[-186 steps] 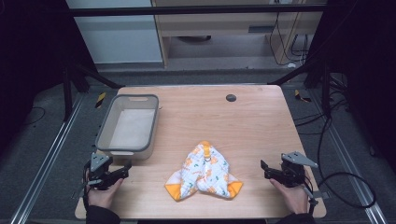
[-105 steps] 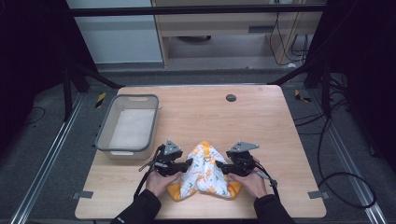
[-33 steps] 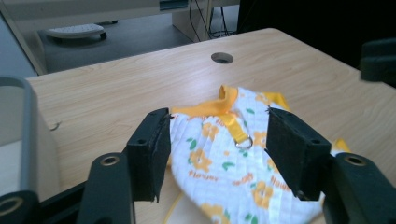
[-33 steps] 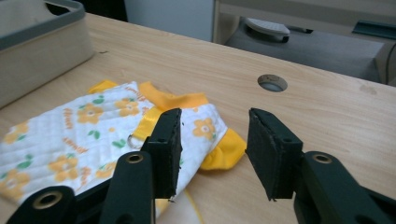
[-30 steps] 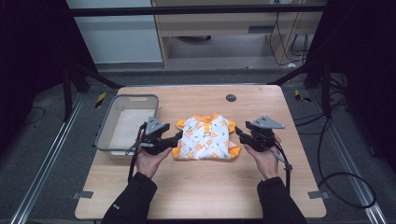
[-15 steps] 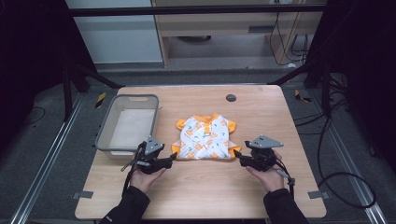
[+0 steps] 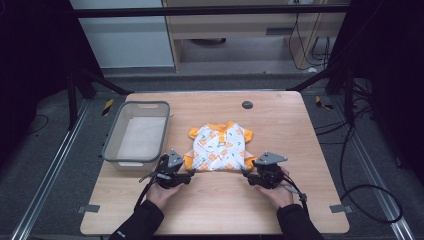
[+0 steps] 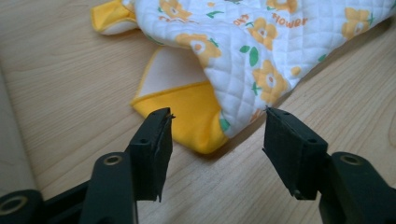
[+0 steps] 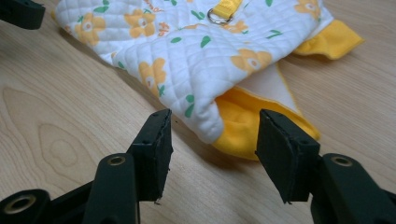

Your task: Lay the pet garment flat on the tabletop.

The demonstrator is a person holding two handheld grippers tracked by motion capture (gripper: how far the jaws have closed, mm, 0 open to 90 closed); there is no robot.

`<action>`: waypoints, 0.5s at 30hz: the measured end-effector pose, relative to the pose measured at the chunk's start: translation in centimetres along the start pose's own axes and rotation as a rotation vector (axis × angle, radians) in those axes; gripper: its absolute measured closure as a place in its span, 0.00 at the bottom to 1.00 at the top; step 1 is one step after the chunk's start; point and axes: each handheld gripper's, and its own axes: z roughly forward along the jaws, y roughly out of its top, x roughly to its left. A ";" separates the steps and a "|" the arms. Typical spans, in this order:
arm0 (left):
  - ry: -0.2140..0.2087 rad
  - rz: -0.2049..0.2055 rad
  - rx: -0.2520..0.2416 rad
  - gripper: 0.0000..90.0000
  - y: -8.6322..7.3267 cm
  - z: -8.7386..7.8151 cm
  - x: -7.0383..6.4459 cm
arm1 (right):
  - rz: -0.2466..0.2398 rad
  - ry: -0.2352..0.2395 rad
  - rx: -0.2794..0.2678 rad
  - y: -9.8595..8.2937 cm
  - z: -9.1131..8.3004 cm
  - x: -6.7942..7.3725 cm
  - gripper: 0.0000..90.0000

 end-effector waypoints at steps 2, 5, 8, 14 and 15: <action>0.008 0.007 0.004 0.53 0.0 0.3 -0.1 | -0.012 0.001 0.009 0.0 0.4 0.2 0.52; -0.006 0.011 0.010 0.60 0.0 0.8 -0.2 | -0.029 0.000 0.023 -0.1 0.9 0.3 0.57; -0.018 0.005 0.023 0.73 -0.1 1.2 -0.3 | -0.039 -0.002 0.030 0.0 1.2 0.4 0.63; -0.055 -0.025 0.030 0.88 0.0 1.1 -0.1 | -0.046 0.001 0.062 0.0 1.5 0.4 0.85; -0.059 -0.027 0.031 0.89 0.0 1.0 -0.1 | -0.043 0.009 0.069 0.1 1.4 0.4 0.87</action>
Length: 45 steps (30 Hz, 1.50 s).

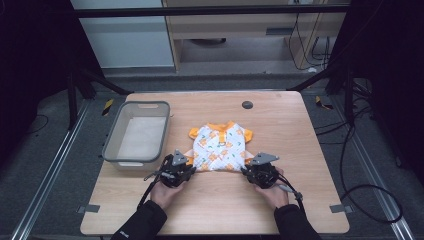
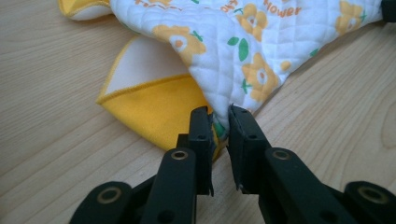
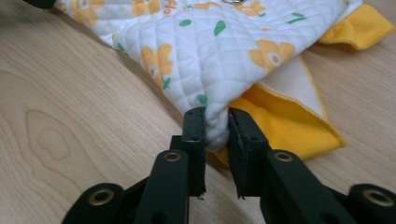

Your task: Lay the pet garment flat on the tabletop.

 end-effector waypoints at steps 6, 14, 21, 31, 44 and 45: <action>-0.037 0.001 -0.048 0.92 0.3 -1.4 -0.5 | 0.036 0.046 -0.021 0.4 -1.1 -0.1 0.91; -0.099 0.024 -0.133 0.92 0.2 -5.3 -1.9 | 0.056 0.107 -0.102 0.2 -5.0 0.2 0.92; -0.123 0.014 -0.188 0.93 1.1 -7.5 -2.5 | 0.081 0.154 -0.166 0.8 -8.3 0.9 0.92; -0.019 -0.145 -0.141 0.92 3.8 -3.1 0.9 | 0.237 0.076 -0.065 4.2 -3.7 -2.7 0.90; 0.053 -0.181 -0.148 0.51 2.9 -1.5 2.9 | 0.200 -0.050 -0.078 3.6 0.0 -3.9 0.71; 0.053 -0.181 -0.148 0.49 2.9 -1.5 2.9 | 0.200 -0.050 -0.078 3.6 0.0 -3.9 0.71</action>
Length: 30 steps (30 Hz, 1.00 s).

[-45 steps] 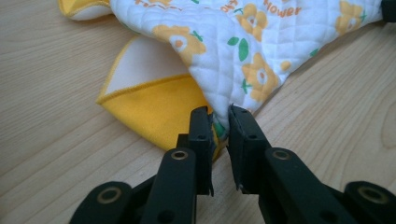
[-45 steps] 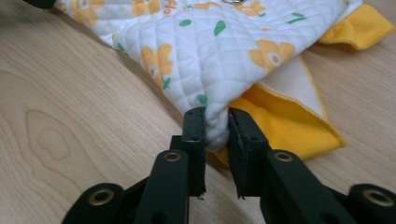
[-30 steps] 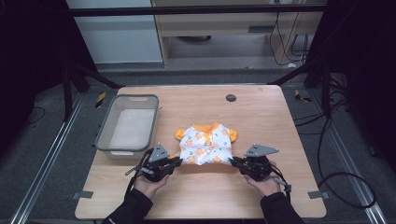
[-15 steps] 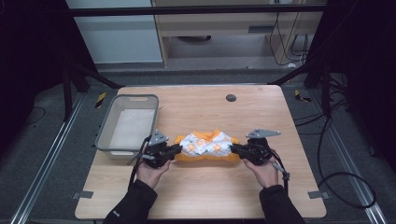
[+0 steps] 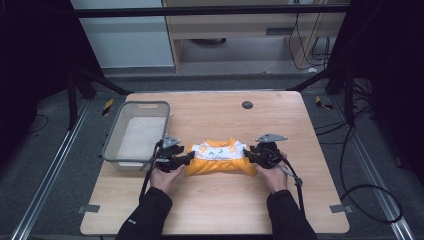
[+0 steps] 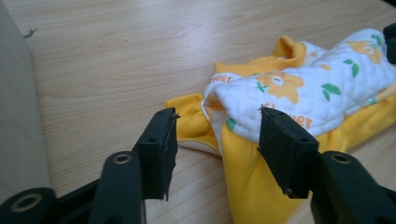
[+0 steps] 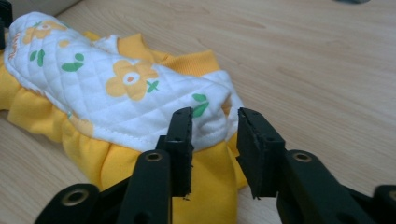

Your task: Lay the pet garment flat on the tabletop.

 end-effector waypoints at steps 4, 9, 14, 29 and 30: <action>-0.023 0.032 0.011 0.44 -0.2 -2.0 0.0 | -0.017 0.006 -0.057 0.1 -2.2 -0.2 0.66; -0.033 0.092 0.029 0.42 -1.8 -3.8 -0.5 | -0.035 0.027 -0.086 -0.7 -4.9 -0.3 0.60; -0.030 0.114 0.061 0.42 -3.8 -3.7 -0.5 | -0.055 0.045 -0.069 -2.8 -5.9 -0.3 0.55; -0.013 0.190 0.163 0.63 -4.7 -1.0 -1.8 | -0.096 0.060 0.029 -5.1 -2.2 0.0 0.52; -0.013 0.190 0.163 0.66 -4.7 -1.0 -1.8 | -0.096 0.060 0.029 -5.1 -2.2 0.0 0.52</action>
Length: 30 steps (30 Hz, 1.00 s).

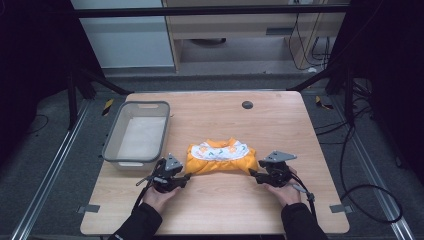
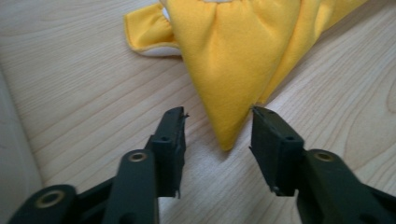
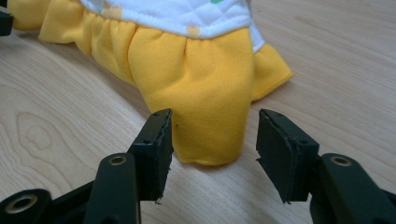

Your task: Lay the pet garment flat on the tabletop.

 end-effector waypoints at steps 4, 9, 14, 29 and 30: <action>-0.008 0.014 -0.008 0.78 0.1 0.0 -0.2 | -0.020 -0.003 0.026 0.0 0.6 0.4 0.61; -0.040 -0.004 -0.013 0.94 0.2 -0.2 0.1 | -0.034 -0.013 0.049 0.2 0.6 0.7 0.89; -0.050 -0.003 -0.027 0.96 0.3 -0.6 0.2 | -0.015 0.007 0.024 0.4 -0.2 0.5 0.94; -0.174 -0.035 -0.175 0.96 0.8 -6.8 -0.3 | -0.038 0.091 -0.109 1.6 -5.7 2.0 0.95; -0.187 -0.044 -0.176 0.96 0.6 -7.1 -0.4 | -0.036 0.101 -0.108 1.6 -5.9 2.2 0.95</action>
